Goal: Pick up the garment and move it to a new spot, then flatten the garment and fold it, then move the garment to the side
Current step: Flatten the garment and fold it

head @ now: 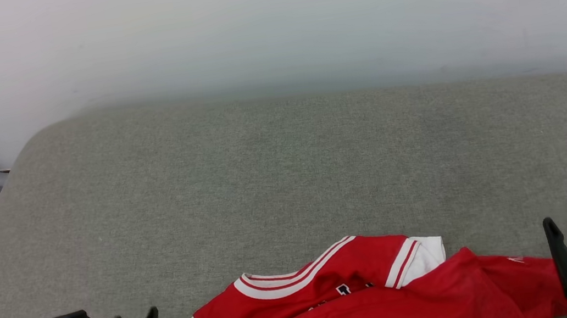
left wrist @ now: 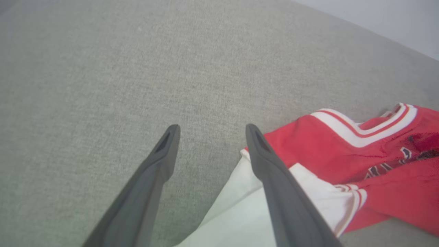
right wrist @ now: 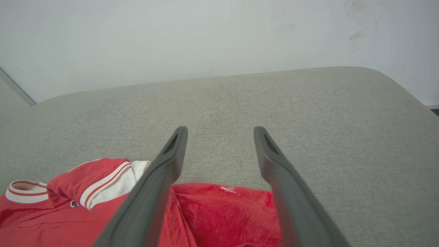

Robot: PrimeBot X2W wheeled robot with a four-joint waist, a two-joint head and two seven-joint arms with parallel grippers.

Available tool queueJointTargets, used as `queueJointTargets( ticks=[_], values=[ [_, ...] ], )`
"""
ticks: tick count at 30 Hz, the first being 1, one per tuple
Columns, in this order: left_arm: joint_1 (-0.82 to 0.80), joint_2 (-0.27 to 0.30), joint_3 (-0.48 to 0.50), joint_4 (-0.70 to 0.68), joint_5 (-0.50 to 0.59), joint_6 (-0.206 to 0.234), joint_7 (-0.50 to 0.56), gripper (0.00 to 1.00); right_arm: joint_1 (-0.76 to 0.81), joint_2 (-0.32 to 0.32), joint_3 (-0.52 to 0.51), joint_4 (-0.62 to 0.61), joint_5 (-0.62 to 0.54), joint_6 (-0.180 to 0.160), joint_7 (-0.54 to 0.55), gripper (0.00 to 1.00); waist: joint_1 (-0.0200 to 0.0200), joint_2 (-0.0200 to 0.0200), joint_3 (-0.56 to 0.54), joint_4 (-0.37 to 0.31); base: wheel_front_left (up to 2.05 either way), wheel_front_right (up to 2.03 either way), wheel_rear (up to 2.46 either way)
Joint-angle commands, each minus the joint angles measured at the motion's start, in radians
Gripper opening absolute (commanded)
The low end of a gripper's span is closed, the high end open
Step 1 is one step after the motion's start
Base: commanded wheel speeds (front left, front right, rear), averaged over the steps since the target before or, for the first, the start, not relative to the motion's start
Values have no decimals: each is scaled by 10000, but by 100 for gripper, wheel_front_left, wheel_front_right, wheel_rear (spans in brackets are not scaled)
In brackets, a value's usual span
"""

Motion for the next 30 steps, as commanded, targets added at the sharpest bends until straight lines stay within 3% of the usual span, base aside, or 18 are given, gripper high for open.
queueJointTargets(
  ticks=[1,7,12,19,30],
  values=[
    [-154,-63,92,-240,269,192,-439,100,140,3,-5,13,65,-7,171,100,0,-1,-52,-46,0,0,0],
    [-358,-291,44,-1182,1233,639,-1756,100,138,3,233,247,55,-7,1315,100,0,-1,-121,-47,0,0,0],
    [-527,-387,-100,-1890,1889,976,-2237,100,-352,-1,1203,123,-211,-5,2991,100,0,-1,-49,96,0,0,0],
    [-854,-521,-341,-2681,2409,1208,-2339,100,-1698,-1138,3525,112,167,-7,4998,100,0,-1,523,532,0,0,0],
    [-1247,-724,-576,-2876,2630,1146,-2362,100,-3450,-2531,5954,1511,772,-7,6398,100,0,-1,1195,1221,0,0,0]
  ],
)
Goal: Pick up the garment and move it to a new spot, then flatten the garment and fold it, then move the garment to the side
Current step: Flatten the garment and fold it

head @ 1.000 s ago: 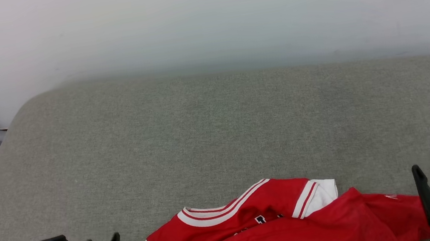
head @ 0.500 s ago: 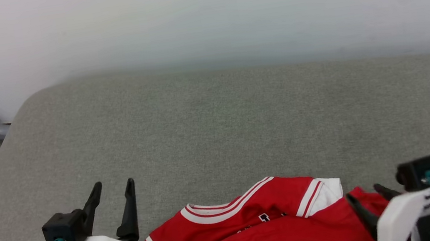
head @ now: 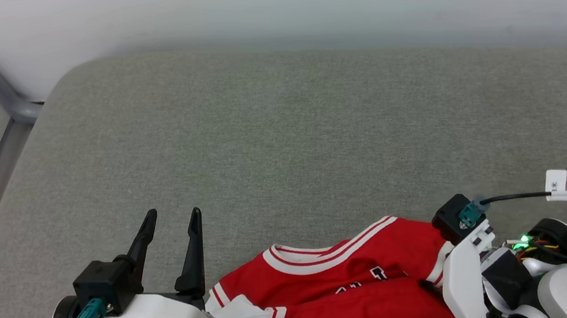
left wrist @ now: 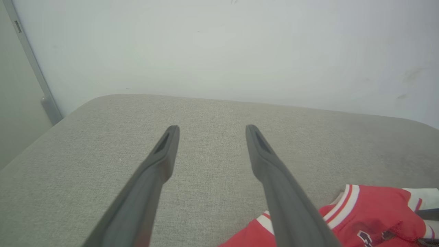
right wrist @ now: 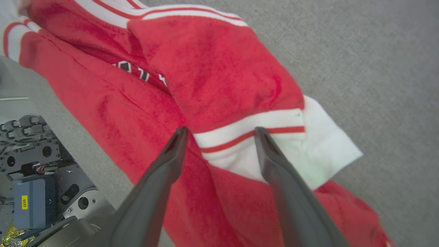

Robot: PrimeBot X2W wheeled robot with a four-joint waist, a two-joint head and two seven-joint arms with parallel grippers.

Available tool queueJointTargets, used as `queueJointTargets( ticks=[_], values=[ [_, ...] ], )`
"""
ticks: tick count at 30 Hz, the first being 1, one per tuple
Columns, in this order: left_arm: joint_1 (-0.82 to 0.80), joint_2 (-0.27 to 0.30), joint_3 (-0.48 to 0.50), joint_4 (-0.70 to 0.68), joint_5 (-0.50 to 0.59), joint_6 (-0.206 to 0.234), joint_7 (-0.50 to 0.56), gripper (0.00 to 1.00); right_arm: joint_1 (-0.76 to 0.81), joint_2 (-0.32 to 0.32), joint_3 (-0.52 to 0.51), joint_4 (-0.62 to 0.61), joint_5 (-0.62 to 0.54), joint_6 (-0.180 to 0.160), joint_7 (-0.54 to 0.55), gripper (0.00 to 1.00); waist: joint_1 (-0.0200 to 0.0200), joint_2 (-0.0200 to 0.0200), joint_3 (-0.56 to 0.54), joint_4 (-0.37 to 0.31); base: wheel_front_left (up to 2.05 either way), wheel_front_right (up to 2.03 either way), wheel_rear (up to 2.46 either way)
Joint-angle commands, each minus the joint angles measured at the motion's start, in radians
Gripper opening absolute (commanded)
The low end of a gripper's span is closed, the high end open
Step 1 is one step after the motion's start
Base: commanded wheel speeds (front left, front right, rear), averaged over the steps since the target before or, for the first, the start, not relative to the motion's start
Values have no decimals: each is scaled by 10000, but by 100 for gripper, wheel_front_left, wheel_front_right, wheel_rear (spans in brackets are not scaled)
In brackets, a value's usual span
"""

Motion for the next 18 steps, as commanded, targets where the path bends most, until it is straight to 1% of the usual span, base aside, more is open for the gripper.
queueJointTargets(
  ticks=[1,2,3,4,9,12,14,18],
  values=[
    [-150,-23,13,23,44,-14,-57,100,-179,-72,22,131,90,-10,40,100,0,0,127,132,0,0,0],
    [-159,-52,9,42,42,-4,-66,100,-269,-104,83,297,193,-8,107,88,0,0,149,164,0,0,0],
    [-163,-69,6,64,47,-7,-63,100,-414,-201,113,409,184,-7,95,20,0,0,170,187,0,0,0],
    [-172,-89,17,87,51,-4,-86,100,-551,-245,64,504,208,-10,54,0,0,0,195,204,0,0,0],
    [-118,-92,99,178,54,48,-157,100,-1166,-493,-419,725,111,-8,-372,0,0,0,193,112,0,0,0],
    [-79,-96,110,218,53,80,-181,100,-1586,-719,-891,780,-32,-10,-650,0,0,0,161,-34,0,0,0],
    [-62,-95,111,241,51,95,-190,100,-1755,-829,-1318,817,-150,-8,-765,0,0,0,151,-145,0,0,0],
    [-72,-86,83,250,40,83,-177,100,-1873,-982,-2631,1025,-414,-10,-898,0,0,0,209,-344,0,0,0]
  ],
)
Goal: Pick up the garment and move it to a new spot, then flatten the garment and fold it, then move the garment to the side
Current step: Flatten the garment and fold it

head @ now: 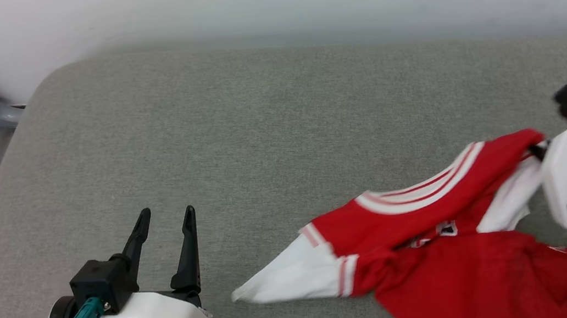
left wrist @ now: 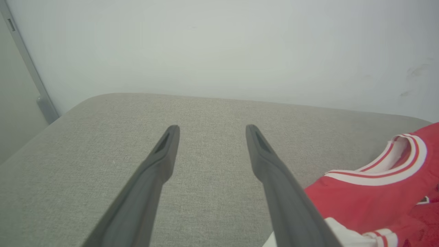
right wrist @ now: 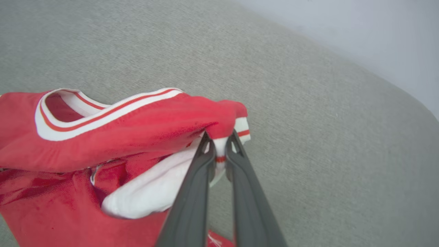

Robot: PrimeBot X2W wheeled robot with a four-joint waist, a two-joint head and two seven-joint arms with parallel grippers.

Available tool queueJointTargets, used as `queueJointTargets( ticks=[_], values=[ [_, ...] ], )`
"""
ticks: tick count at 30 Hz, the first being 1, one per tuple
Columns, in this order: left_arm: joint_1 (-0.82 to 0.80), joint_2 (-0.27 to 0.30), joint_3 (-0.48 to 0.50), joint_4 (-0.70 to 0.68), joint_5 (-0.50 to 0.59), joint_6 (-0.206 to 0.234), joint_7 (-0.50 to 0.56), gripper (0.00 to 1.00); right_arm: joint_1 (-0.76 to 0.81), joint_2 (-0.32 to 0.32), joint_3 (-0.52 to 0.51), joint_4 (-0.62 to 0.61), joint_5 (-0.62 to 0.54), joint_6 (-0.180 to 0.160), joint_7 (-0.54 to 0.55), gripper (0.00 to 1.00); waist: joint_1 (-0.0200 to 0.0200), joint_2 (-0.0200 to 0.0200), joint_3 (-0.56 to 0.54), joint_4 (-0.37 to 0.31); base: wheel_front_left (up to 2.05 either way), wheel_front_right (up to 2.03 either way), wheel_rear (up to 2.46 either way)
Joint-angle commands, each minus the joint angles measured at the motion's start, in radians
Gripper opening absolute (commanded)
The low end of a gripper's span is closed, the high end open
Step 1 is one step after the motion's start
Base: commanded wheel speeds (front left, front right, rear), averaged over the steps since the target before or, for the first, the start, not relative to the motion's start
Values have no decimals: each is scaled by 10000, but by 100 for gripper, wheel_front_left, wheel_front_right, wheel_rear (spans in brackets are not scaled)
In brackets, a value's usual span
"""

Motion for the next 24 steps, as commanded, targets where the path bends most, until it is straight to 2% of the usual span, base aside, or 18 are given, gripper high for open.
queueJointTargets(
  ticks=[1,5,8,9,10,11,16,21,24],
  values=[
    [-11,-13,1,25,10,8,-25,100,-8,-75,-318,146,-89,-14,-32,0,0,0,69,-84,0,0,0],
    [-146,-48,-23,81,-16,-64,-20,100,501,134,-1607,868,-250,-12,-411,0,0,0,249,-196,0,0,0],
    [-201,-63,-27,175,-49,-84,-23,100,762,416,-2287,1524,-352,-12,-1103,0,0,0,368,-233,0,0,0],
    [-210,-56,-16,216,-59,-86,-22,100,800,579,-2487,1709,-346,-12,-1410,4,0,0,392,-252,0,0,0],
    [-216,-51,-12,250,-54,-91,-25,100,894,736,-2617,1907,-372,-12,-1707,37,0,0,407,-266,0,0,0],
    [-220,-48,-1,292,-60,-105,-34,100,987,828,-2695,2070,-452,-12,-1991,100,0,0,412,-277,0,0,0],
    [-115,-44,30,495,-146,-127,-69,100,1206,1548,-3315,2340,-481,-12,-3969,100,0,0,265,-300,0,0,0],
    [113,-33,64,615,-193,-30,-101,100,1714,2138,-3771,1806,-870,-11,-5991,100,0,0,-57,-335,0,0,0],
    [236,-25,96,651,-239,37,-106,100,2206,2586,-3982,1337,-1216,-11,-6791,100,0,0,-280,-376,0,0,0]
  ],
)
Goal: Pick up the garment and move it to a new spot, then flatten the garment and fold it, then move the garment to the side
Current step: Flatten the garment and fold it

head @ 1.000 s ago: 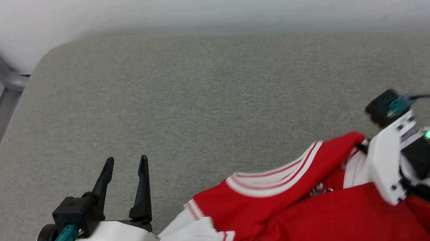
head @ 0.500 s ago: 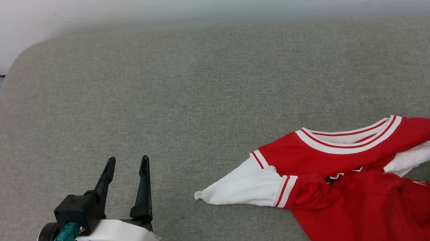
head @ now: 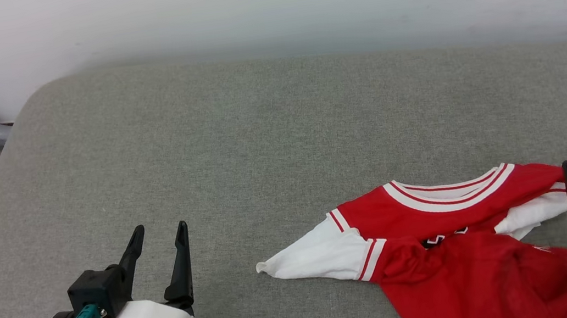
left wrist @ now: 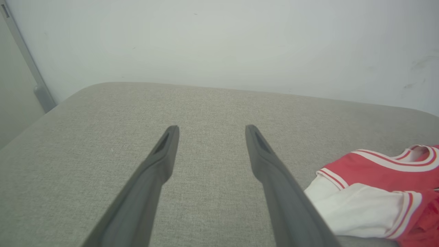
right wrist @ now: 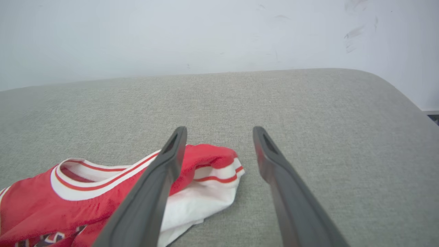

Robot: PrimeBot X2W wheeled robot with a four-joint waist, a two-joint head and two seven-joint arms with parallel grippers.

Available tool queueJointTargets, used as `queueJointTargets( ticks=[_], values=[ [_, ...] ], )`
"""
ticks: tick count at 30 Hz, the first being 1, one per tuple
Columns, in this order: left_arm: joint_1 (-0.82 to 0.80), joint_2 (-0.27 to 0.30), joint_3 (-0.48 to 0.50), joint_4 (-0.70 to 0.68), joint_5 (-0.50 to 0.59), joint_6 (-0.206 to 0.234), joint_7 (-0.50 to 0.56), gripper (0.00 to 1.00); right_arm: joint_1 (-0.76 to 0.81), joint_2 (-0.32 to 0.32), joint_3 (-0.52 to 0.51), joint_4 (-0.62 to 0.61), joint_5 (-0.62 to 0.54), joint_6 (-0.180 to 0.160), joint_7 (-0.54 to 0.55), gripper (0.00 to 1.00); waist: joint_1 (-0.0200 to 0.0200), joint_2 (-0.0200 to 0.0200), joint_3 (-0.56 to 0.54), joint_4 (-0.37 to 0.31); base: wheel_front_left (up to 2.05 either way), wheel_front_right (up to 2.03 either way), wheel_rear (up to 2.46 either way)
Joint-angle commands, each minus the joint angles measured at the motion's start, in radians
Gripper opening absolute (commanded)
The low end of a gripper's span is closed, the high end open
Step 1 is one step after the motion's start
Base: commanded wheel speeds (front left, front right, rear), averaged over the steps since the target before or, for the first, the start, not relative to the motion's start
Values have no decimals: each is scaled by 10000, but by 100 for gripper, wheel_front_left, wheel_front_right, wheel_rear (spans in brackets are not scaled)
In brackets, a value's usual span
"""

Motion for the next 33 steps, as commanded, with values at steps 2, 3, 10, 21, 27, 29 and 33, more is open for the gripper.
queueJointTargets(
  ticks=[2,3,10,21,27,29,33],
  values=[
    [190,17,43,19,-64,100,-45,100,505,347,-36,-300,-69,-7,-43,100,0,0,-243,-91,0,0,0],
    [240,23,58,6,-71,138,-51,100,674,421,-47,-386,-55,-9,97,100,0,0,-302,-128,0,0,0],
    [368,102,21,-173,-82,247,36,100,1167,581,-120,-969,356,-5,3128,100,0,0,-411,-283,0,0,0],
    [-266,-105,-68,-246,67,-8,-41,100,96,-324,1024,-1406,637,-7,6362,100,0,0,632,164,0,0,0],
    [-567,-304,-45,-28,130,-175,-130,100,-377,-608,1559,-370,813,-7,7235,100,0,0,1117,433,0,0,0],
    [-595,-374,-30,65,151,-204,-149,100,-345,-566,1670,16,910,-7,7559,99,0,0,1158,462,0,0,0],
    [-609,-437,50,206,177,-248,-198,100,-438,-616,1675,87,1070,-5,7584,0,0,0,1147,419,0,0,0]
  ],
)
